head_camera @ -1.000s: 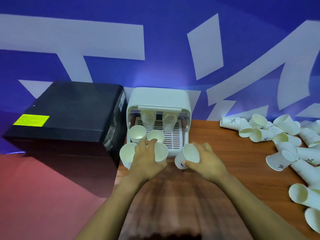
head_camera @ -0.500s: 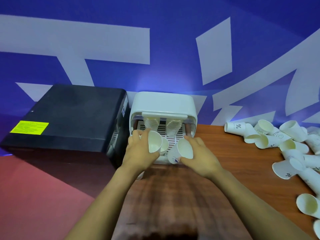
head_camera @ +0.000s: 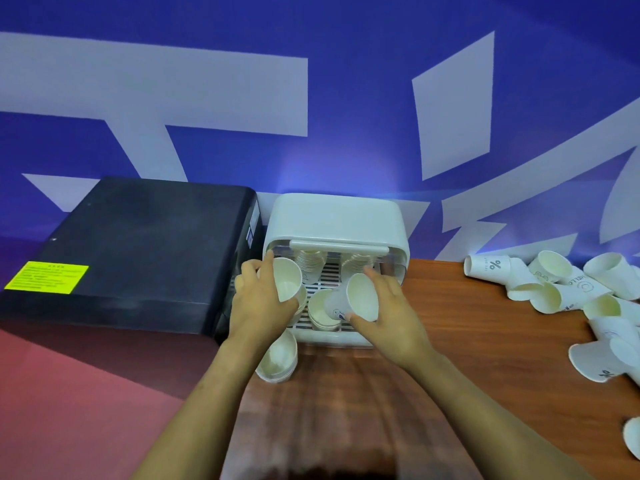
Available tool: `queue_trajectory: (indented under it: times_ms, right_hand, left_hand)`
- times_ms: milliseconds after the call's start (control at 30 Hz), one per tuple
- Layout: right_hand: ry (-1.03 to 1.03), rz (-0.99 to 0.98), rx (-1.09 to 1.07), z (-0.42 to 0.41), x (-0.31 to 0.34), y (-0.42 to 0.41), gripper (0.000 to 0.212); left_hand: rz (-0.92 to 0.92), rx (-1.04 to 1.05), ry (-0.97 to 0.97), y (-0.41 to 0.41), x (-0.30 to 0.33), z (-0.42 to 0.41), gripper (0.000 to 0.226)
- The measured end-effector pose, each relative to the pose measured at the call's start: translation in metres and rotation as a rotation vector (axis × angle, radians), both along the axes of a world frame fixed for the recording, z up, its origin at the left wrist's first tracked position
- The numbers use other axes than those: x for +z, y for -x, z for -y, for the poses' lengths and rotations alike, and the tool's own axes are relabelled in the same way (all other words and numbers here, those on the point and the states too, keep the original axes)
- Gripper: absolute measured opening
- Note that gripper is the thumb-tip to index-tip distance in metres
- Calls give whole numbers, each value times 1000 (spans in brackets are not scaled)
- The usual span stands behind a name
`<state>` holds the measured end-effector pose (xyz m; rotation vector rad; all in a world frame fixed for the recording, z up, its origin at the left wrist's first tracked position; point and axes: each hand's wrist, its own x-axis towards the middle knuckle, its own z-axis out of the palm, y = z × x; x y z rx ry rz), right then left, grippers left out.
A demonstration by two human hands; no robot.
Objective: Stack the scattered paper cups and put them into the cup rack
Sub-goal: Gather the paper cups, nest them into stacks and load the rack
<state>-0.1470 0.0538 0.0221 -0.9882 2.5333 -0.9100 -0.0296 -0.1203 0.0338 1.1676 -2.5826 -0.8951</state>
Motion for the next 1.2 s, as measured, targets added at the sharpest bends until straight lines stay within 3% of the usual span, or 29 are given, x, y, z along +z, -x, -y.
queue_trajectory:
  times_ms: [433, 733, 900, 1000, 1100, 1200]
  right_hand:
    - [-27, 60, 52, 23, -28, 1, 83]
    - [-150, 121, 118, 24, -41, 2, 92]
    - [-304, 168, 195, 21, -51, 5, 88]
    - [-289, 174, 198, 19, -52, 7, 84]
    - [-227, 149, 203, 13, -47, 8, 78]
    - [-171, 123, 186, -4, -37, 6, 65]
  left_hand:
    - [-71, 75, -60, 6, -27, 5, 60]
    - [161, -75, 1, 15, -50, 7, 91]
    - [235, -103, -81, 16, -53, 8, 93]
    - [246, -127, -109, 17, -55, 11, 95]
    - [204, -132, -91, 16, -46, 7, 92]
    - [23, -147, -23, 9, -32, -15, 77]
